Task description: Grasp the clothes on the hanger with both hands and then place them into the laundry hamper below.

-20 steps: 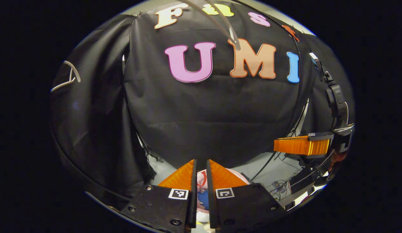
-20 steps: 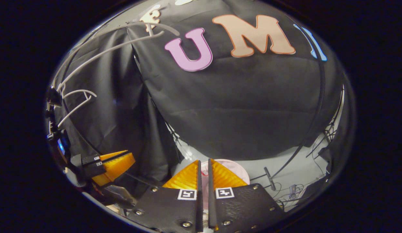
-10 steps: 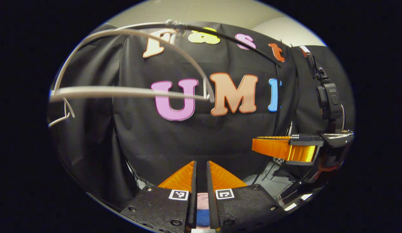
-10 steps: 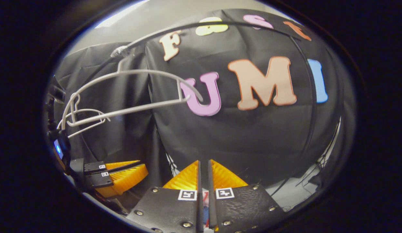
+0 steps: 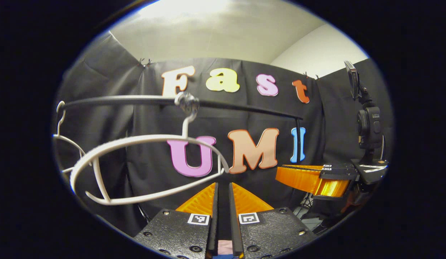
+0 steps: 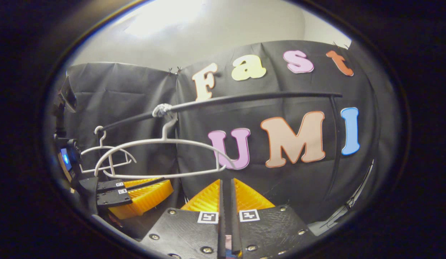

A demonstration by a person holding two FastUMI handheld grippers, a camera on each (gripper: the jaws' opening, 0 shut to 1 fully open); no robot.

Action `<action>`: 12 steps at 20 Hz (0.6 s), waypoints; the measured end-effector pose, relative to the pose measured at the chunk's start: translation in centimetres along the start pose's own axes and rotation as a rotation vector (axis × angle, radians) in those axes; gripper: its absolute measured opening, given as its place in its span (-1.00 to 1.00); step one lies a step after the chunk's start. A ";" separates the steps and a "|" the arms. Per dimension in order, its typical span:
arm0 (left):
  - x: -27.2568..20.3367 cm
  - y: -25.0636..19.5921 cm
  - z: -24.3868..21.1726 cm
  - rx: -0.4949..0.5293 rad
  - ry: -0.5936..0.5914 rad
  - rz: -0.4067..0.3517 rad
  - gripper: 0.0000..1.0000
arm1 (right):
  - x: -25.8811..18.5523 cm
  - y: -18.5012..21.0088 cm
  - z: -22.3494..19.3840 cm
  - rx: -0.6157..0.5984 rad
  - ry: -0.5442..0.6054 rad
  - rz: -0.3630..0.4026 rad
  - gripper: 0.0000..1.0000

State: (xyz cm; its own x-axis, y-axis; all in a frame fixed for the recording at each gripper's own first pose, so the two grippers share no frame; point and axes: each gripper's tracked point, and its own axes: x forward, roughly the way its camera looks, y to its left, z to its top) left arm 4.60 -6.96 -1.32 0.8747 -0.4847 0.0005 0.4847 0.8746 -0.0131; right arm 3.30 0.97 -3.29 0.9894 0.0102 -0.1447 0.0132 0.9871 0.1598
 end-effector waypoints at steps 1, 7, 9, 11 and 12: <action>0.0 -0.3 0.9 0.005 -0.020 -0.002 -0.69 | -0.4 -0.2 0.8 0.001 -0.019 -0.012 -0.86; 0.6 -2.0 2.9 -0.011 -0.069 -0.051 -0.70 | -2.8 -4.0 3.8 -0.029 -0.101 -0.113 -0.86; 0.5 -2.9 3.5 -0.022 -0.077 -0.073 -0.51 | -3.5 -4.5 4.4 -0.031 -0.120 -0.136 -0.82; 0.5 -4.0 3.7 -0.029 -0.077 -0.096 -0.26 | -4.5 -5.2 4.9 -0.045 -0.136 -0.157 -0.74; 0.5 -4.6 3.6 -0.031 -0.076 -0.111 -0.11 | -4.7 -5.4 5.1 -0.048 -0.141 -0.164 -0.70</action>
State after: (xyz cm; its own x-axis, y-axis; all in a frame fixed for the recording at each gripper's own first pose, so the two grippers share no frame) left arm 2.85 -11.16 2.32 0.8139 -0.5757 0.0789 0.5795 0.8140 -0.0392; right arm -0.73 -5.23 1.49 0.9851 -0.1702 -0.0268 0.1720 0.9802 0.0983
